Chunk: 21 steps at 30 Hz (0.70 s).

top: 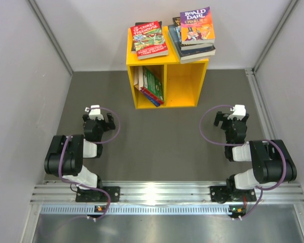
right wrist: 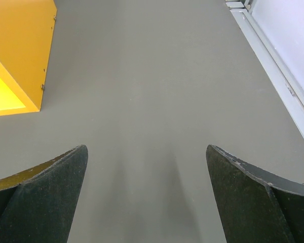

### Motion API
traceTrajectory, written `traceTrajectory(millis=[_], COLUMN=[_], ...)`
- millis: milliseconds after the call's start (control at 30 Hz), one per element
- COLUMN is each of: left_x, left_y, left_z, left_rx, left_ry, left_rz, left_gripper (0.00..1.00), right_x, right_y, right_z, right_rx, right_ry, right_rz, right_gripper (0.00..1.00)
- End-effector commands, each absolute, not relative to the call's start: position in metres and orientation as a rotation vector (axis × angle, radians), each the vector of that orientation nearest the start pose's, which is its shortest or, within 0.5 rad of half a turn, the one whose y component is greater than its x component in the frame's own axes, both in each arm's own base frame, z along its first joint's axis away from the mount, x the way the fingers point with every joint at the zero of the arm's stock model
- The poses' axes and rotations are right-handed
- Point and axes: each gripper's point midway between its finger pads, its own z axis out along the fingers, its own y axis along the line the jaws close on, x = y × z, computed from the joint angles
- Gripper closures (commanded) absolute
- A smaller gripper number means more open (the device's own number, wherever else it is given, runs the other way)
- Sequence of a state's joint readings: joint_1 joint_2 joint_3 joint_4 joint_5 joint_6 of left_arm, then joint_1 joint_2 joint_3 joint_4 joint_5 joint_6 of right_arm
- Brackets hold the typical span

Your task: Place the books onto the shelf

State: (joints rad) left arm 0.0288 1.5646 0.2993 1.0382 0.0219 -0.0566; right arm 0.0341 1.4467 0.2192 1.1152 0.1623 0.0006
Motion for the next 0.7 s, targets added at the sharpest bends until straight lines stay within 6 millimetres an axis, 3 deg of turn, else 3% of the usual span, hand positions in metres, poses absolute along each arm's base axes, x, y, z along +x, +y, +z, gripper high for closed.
traceTrajectory(millis=[0, 667], left_x=[0.3928, 0.3939], left_y=[0.0014, 0.002], left_z=[0.0809, 0.0798], left_rx=[-0.039, -0.045], left_ry=[1.741, 1.747], left_rz=[-0.051, -0.033], left_gripper=[0.01, 0.01], right_x=[0.3793, 0.3792], right_y=[-0.0143, -0.0146], right_z=[0.1207, 0.1207], right_rx=[0.099, 0.099], right_ry=[1.594, 1.594], right_rz=[-0.085, -0.088], right_gripper=[0.0, 0.0])
